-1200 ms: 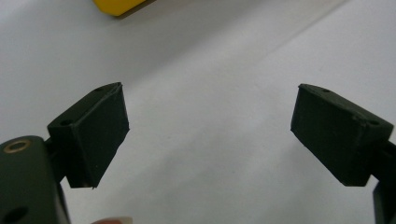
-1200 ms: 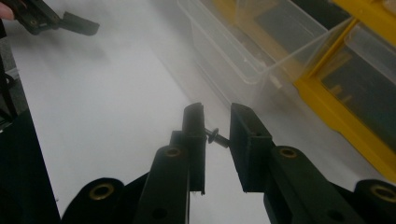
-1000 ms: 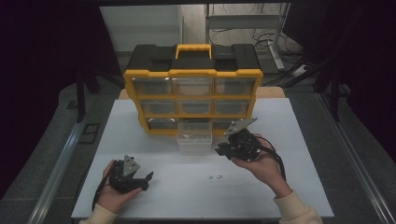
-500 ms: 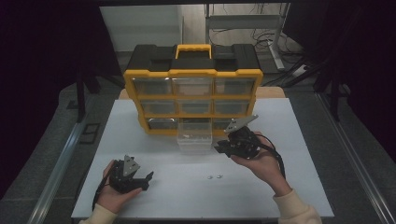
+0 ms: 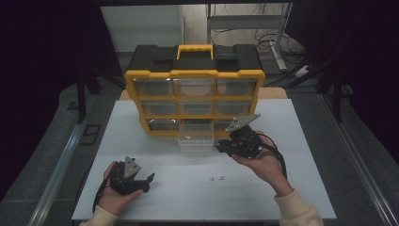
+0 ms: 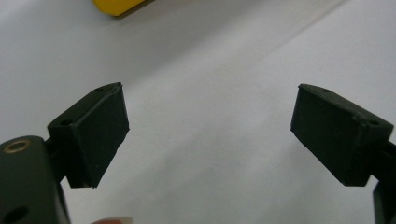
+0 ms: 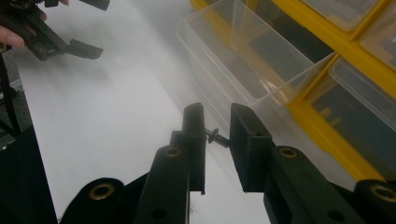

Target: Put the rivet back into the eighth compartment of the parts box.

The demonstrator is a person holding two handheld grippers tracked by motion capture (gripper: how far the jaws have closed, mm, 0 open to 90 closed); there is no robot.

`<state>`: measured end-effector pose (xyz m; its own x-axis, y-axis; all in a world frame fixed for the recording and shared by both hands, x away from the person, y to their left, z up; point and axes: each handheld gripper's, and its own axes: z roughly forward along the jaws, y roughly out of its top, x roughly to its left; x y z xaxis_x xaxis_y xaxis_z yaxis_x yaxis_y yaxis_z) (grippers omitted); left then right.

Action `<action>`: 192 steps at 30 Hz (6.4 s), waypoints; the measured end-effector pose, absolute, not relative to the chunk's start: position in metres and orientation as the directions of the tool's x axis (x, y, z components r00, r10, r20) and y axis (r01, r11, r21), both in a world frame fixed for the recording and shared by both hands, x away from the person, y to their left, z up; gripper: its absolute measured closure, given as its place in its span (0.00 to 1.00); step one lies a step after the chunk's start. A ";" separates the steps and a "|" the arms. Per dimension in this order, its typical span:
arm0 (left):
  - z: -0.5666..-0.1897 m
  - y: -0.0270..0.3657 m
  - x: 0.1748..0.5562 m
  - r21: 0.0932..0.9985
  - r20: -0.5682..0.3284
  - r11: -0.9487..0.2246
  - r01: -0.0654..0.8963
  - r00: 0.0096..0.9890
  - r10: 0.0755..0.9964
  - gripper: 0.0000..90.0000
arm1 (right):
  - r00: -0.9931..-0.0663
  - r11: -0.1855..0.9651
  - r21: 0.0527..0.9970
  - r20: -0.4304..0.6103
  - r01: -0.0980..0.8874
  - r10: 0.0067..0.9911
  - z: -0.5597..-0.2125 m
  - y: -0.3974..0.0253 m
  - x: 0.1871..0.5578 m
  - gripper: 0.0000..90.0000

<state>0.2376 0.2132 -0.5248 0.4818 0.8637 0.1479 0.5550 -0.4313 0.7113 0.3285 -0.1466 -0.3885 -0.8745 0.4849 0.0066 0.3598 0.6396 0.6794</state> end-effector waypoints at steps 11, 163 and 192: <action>-0.525 0.214 0.237 0.713 0.150 -0.430 0.554 0.478 0.865 0.13 | -0.873 0.631 0.688 0.007 0.358 0.488 -0.386 -0.146 0.331 0.85; -0.521 0.212 0.236 0.721 0.149 -0.430 0.543 0.484 0.862 0.13 | -0.814 0.560 0.700 0.054 0.444 0.578 -0.434 -0.182 0.330 0.30; -0.521 0.213 0.236 0.731 0.131 -0.413 0.544 0.482 0.867 0.13 | -0.833 0.661 0.588 0.041 0.467 0.552 -0.472 -0.173 0.327 0.30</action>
<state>0.2363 0.2127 -0.5211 0.4815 0.8665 0.1313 0.5435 -0.4128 0.7309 0.3274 -0.1729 -0.4716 -0.8328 0.5521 0.0405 0.4666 0.6606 0.5881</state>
